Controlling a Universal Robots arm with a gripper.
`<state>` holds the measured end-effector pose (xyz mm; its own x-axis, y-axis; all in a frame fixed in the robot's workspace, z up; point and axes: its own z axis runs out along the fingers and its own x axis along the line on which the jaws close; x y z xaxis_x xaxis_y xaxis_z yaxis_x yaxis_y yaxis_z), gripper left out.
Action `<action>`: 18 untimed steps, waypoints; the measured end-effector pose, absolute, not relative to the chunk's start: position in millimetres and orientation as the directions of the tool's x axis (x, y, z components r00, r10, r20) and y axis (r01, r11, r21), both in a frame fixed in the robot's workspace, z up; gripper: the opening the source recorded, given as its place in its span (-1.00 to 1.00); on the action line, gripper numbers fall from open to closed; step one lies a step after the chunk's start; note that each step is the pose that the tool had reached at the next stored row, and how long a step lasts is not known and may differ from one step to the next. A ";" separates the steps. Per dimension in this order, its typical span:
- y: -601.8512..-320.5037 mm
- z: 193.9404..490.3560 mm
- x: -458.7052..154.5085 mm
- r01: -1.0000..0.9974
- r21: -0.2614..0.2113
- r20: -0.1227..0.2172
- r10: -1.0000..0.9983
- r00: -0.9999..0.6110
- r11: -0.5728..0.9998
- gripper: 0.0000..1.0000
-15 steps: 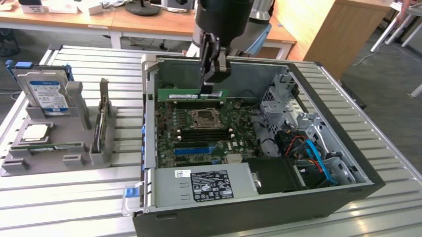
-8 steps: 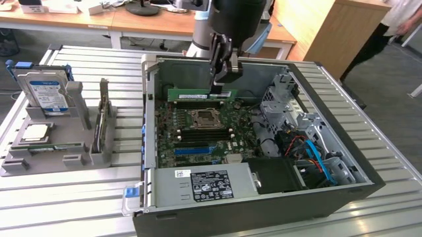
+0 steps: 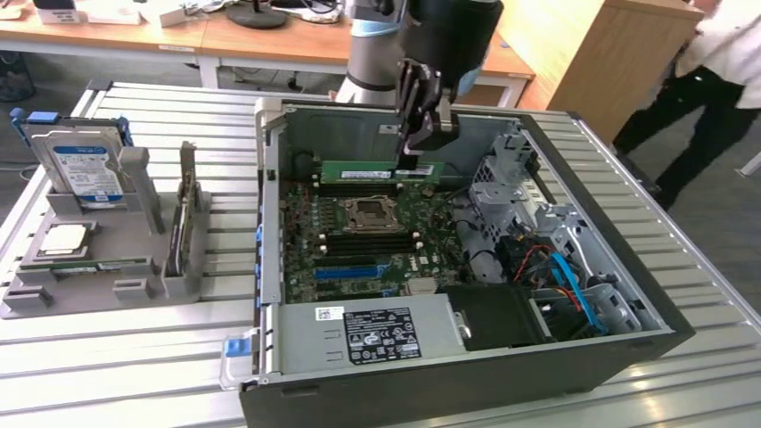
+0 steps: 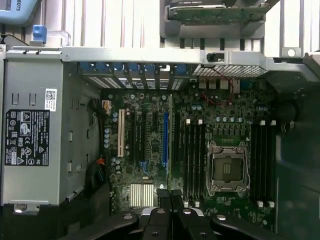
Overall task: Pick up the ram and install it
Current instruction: 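Pick up the ram and move it above insertion slot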
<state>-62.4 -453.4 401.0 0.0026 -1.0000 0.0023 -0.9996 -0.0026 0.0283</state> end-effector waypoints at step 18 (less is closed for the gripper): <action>-452.0 400.6 -45.5 -1.000 0.028 0.002 -1.000 0.002 -0.002 -0.76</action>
